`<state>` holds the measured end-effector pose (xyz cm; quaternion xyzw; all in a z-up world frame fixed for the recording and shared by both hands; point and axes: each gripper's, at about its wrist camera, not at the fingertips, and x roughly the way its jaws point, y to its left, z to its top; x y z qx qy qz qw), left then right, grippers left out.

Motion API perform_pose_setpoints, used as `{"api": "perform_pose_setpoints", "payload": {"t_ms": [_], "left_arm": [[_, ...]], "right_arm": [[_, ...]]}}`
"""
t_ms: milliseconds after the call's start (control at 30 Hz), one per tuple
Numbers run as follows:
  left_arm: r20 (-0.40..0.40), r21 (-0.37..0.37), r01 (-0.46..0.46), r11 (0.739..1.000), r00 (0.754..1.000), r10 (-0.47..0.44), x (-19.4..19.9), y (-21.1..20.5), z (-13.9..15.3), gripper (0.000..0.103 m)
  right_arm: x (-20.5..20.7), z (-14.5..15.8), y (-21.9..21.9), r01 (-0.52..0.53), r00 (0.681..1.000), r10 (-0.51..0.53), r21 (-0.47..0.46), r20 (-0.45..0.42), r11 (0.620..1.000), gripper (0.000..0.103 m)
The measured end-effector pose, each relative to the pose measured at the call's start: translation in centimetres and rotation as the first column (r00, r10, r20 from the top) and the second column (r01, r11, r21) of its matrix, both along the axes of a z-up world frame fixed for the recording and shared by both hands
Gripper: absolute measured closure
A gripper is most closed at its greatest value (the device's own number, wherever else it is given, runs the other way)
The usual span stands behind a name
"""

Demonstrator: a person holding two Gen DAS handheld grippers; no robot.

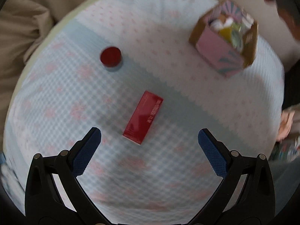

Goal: Organize rigid objects
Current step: 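Grasp the red MARUBI box with the left gripper while the right grasps the red-capped tin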

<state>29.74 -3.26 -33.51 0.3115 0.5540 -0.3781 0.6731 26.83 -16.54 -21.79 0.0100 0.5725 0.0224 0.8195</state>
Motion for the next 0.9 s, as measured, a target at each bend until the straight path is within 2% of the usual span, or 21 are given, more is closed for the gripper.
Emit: {"api": "perform_pose_setpoints", "payload": {"t_ms": [167, 367, 500, 567, 667, 767, 833, 900], "left_arm": [[0.052, 0.128, 0.100, 0.987, 0.993, -0.107, 0.8, -1.4, -4.8, 0.000], [-0.059, 0.104, 0.123, 0.987, 0.991, -0.117, 2.1, -2.1, -9.2, 0.000], [-0.066, 0.089, 0.159, 0.983, 0.986, -0.154, 2.6, -2.4, -10.9, 0.002], [-0.077, 0.086, 0.168, 0.982, 0.984, -0.161, 3.0, -2.4, -11.6, 0.012], [-0.110, 0.101, 0.170, 0.980, 0.981, -0.159, 3.4, -2.2, -12.7, 0.039], [-0.120, 0.107, 0.196, 0.975, 0.976, -0.183, 3.1, -2.1, -13.1, 0.047], [-0.130, 0.100, 0.220, 0.970, 0.970, -0.206, 2.6, -2.2, -12.9, 0.062], [-0.114, 0.126, 0.237, 0.963, 0.968, -0.223, 1.9, -2.6, -13.0, 0.062]], "right_arm": [[4.1, -4.4, 0.3, -0.064, 0.997, 0.063, -0.003, -0.049, 0.998, 0.000], [8.5, -10.9, 1.9, -0.169, 0.980, 0.169, 0.008, -0.103, 0.986, 0.000], [11.0, -14.9, 3.7, -0.255, 0.959, 0.253, 0.005, -0.129, 0.967, 0.000], [11.8, -16.3, 4.4, -0.291, 0.947, 0.289, 0.003, -0.137, 0.957, 0.000], [12.8, -18.2, 5.4, -0.341, 0.929, 0.336, -0.001, -0.153, 0.940, 0.004], [13.2, -19.5, 6.1, -0.362, 0.916, 0.359, 0.019, -0.178, 0.932, 0.022], [13.3, -19.9, 6.5, -0.374, 0.912, 0.368, 0.003, -0.182, 0.928, 0.038], [13.2, -20.0, 6.9, -0.387, 0.908, 0.379, -0.010, -0.176, 0.922, 0.050]]}}
